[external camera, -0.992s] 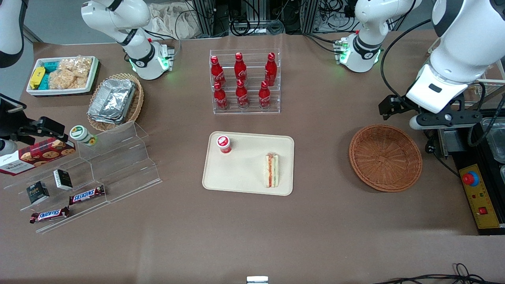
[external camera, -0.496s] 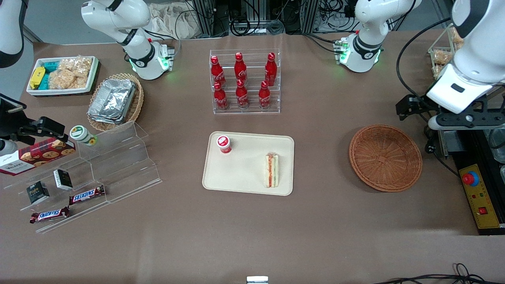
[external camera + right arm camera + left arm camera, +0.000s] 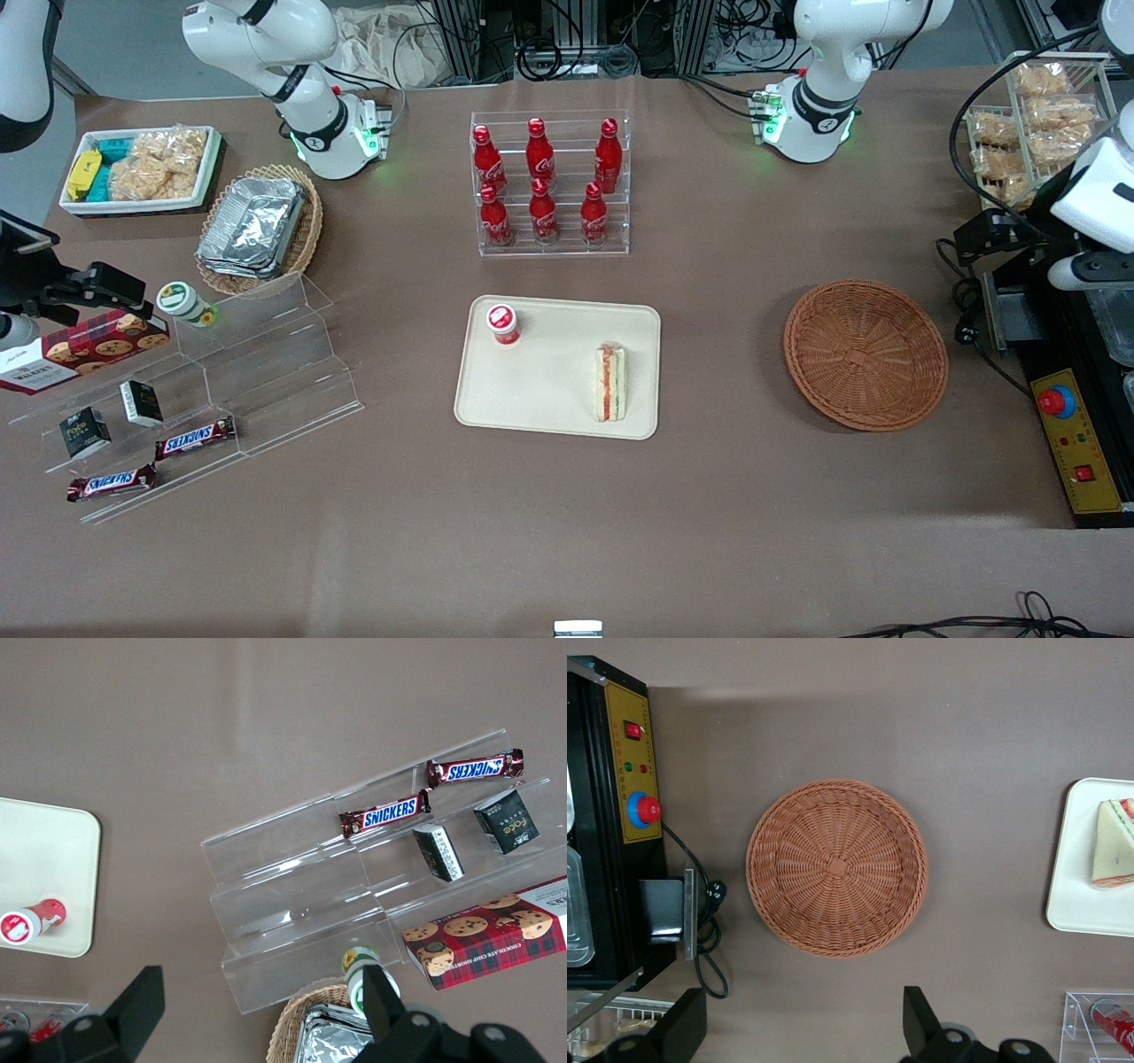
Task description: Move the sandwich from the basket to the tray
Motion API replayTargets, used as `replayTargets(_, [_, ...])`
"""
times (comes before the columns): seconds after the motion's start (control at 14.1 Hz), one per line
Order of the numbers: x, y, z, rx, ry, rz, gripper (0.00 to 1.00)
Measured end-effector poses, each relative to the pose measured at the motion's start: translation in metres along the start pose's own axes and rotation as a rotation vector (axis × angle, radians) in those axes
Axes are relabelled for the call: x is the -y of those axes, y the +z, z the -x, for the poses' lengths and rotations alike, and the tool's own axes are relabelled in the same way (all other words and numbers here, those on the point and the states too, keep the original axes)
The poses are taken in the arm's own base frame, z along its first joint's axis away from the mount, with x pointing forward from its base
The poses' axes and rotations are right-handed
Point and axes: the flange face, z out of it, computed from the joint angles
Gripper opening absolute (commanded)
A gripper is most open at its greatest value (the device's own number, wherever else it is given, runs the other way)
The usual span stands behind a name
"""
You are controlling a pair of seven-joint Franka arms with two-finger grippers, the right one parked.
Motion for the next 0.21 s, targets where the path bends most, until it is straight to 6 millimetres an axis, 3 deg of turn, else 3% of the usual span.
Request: replayTargets(0.21, [-0.0005,-0.0010,0.0002,-0.001,0.009,0.001,1.00])
